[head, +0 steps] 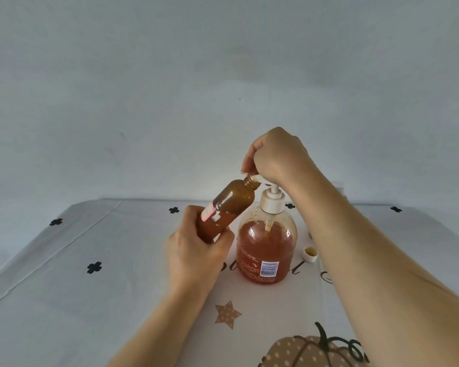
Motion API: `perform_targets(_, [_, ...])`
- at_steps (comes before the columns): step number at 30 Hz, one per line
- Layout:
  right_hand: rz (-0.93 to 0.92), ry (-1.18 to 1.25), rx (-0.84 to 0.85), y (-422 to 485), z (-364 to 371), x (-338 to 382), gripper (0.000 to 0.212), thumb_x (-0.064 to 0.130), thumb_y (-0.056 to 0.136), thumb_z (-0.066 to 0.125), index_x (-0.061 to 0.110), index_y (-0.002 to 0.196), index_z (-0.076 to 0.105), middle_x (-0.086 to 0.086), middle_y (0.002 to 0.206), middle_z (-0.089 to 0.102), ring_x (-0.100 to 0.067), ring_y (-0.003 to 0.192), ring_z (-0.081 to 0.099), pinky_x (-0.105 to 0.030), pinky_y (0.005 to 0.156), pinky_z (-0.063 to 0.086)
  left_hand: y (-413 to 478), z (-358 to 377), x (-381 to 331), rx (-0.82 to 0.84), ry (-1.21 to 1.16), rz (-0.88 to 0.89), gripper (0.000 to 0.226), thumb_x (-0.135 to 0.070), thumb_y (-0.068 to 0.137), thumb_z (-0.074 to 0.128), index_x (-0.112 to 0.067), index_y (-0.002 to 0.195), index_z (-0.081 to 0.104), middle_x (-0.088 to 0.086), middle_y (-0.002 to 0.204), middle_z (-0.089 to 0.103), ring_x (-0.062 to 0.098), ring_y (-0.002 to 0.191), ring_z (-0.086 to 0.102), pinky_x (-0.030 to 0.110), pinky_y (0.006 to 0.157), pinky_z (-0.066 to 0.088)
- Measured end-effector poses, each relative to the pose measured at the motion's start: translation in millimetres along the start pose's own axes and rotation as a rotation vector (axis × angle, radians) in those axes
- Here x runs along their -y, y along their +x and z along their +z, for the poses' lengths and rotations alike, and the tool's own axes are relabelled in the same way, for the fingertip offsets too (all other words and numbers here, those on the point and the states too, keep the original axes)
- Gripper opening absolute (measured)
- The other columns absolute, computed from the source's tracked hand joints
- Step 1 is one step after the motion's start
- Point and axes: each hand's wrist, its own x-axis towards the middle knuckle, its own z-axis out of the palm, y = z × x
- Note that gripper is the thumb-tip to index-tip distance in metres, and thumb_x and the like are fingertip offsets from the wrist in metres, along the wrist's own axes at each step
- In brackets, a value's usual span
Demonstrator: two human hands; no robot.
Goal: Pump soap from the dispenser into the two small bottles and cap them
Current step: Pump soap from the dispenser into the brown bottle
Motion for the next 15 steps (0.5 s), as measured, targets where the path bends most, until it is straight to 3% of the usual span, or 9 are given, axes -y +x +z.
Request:
perform_targets(2, [-0.016, 0.031, -0.012, -0.9, -3.8, 0.7, 0.036, -0.005, 0.088, 0.047, 0.015, 0.084, 0.077, -0.006, 0.093, 0.075, -0.026, 0.090, 0.071, -0.041, 0.087, 0.058, -0.6, 1.0, -0.1, 0.001, -0.001, 0.032, 0.024, -0.023, 0.074, 0.070, -0.027, 0.087, 0.050, -0.008, 0.059, 0.056, 0.010, 0.057, 0.056, 0.021, 0.048, 0.036])
perform_targets(5, [-0.013, 0.058, -0.011, -1.2, -5.4, 0.0, 0.035, -0.006, 0.089, 0.048, 0.014, 0.080, 0.076, -0.010, 0.090, 0.075, -0.027, 0.084, 0.073, -0.043, 0.084, 0.060, -2.5, 0.7, -0.3, 0.007, -0.003, 0.044, 0.028, -0.025, 0.075, 0.069, -0.029, 0.094, 0.049, -0.010, 0.064, 0.056, 0.009, 0.054, 0.054, 0.023, 0.050, 0.036])
perform_targets(9, [0.015, 0.046, -0.019, 3.0, -2.4, 0.0, 0.025, -0.002, 0.085, 0.051, 0.007, 0.094, 0.073, -0.012, 0.089, 0.074, -0.029, 0.084, 0.072, -0.044, 0.080, 0.061, -2.3, 1.0, -0.8, 0.012, -0.011, 0.057, 0.029, -0.025, 0.076, 0.069, -0.029, 0.096, 0.047, -0.013, 0.067, 0.056, 0.007, 0.053, 0.053, 0.020, 0.051, 0.035])
perform_targets(15, [0.004, 0.019, -0.016, 3.8, -1.4, 0.5, 0.028, 0.000, 0.083, 0.050, 0.008, 0.096, 0.073, -0.010, 0.094, 0.073, -0.028, 0.088, 0.070, -0.041, 0.085, 0.060, -0.5, 2.7, 3.2, 0.012, -0.029, 0.102, 0.026, -0.024, 0.076, 0.067, -0.030, 0.091, 0.047, -0.011, 0.082, 0.053, -0.001, 0.074, 0.052, 0.015, 0.056, 0.032])
